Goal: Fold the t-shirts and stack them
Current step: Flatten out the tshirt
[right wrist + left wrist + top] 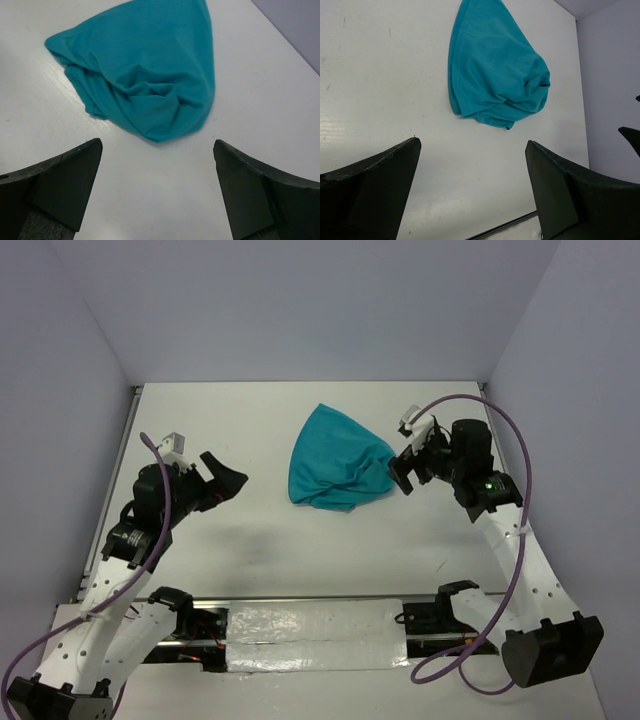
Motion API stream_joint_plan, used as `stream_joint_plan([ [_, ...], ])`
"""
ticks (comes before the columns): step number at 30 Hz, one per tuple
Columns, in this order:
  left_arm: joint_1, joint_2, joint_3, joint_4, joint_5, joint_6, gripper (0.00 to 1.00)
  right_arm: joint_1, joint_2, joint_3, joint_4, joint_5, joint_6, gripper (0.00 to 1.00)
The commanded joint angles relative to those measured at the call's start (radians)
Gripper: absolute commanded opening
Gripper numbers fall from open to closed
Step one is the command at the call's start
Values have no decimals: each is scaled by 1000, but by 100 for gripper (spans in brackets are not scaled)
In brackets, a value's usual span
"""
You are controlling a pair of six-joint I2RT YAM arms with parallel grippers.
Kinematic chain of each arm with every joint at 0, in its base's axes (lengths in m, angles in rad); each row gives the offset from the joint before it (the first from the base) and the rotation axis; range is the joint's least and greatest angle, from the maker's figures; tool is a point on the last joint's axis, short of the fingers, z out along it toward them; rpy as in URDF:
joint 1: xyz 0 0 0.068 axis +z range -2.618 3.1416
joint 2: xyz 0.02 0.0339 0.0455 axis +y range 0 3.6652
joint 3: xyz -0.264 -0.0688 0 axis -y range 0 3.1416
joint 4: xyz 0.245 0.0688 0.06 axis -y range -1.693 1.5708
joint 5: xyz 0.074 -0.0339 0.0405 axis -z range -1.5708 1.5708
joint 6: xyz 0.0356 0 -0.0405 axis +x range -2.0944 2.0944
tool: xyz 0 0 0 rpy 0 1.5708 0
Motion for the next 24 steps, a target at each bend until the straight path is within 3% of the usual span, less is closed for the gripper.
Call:
stream_joint_plan([
  [1, -4, -6, 37, 50, 14, 0, 100, 67, 19, 9, 44, -49, -48, 100],
  [5, -4, -19, 14, 55, 25, -21, 99, 210, 118, 43, 76, 59, -97, 100],
  [9, -4, -15, 2, 44, 26, -23, 100, 337, 322, 151, 47, 106, -128, 100],
  [16, -6, -30, -10, 9, -6, -38, 100, 405, 630, 278, 72, 62, -232, 94],
  [24, -6, 0, -15, 24, -6, -38, 100, 459, 852, 429, 62, 154, -291, 88],
])
